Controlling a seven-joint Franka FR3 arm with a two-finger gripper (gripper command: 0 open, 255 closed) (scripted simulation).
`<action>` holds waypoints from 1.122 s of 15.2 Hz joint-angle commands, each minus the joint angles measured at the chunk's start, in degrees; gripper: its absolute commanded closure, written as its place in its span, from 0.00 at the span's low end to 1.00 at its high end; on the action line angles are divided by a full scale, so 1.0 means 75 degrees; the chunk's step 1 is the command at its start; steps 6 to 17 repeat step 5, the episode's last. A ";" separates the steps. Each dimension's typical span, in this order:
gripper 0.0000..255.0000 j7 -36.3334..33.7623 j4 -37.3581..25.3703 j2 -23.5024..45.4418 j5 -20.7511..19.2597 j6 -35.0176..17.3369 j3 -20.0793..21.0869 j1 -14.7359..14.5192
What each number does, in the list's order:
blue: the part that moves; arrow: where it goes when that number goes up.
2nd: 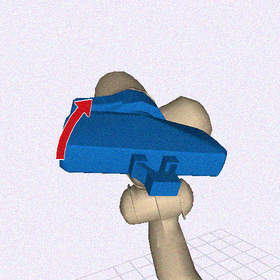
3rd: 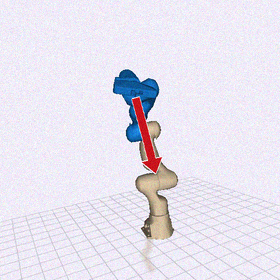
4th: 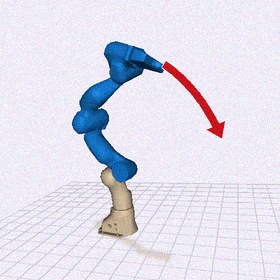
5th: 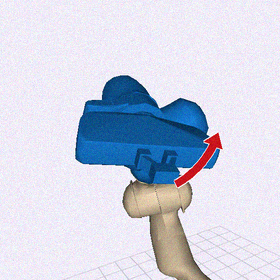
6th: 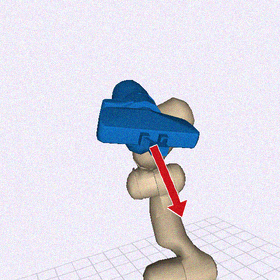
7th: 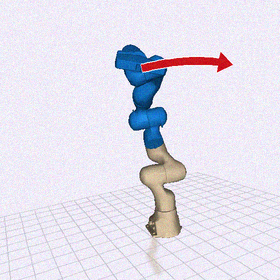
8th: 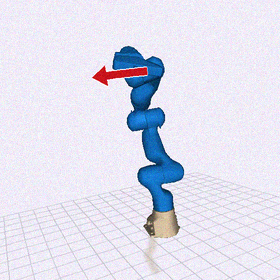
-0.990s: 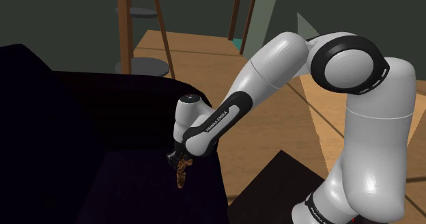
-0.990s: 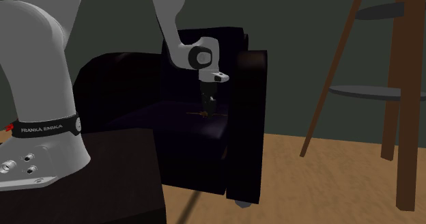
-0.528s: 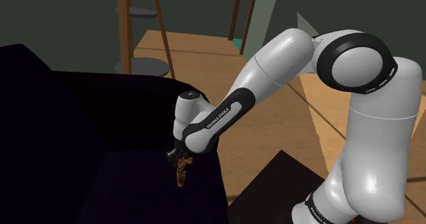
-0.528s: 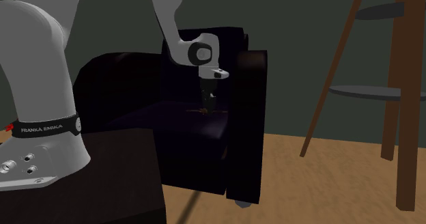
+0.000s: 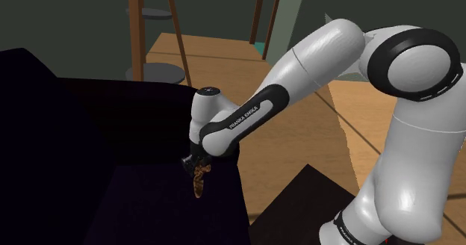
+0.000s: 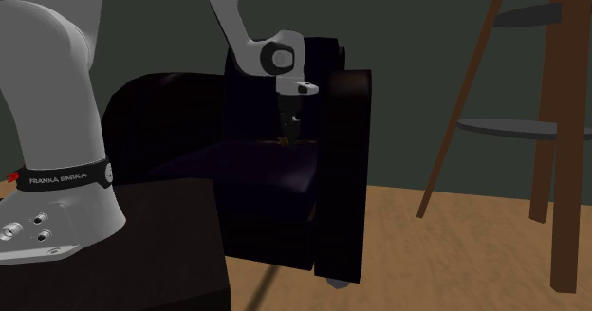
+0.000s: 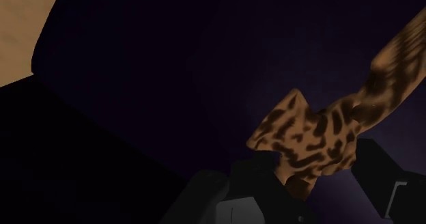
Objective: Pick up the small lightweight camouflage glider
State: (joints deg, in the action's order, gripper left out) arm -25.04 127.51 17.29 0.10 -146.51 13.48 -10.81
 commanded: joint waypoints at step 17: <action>1.00 0.0058 0.0007 -0.0369 0.0114 0.0358 0.0057 0.0047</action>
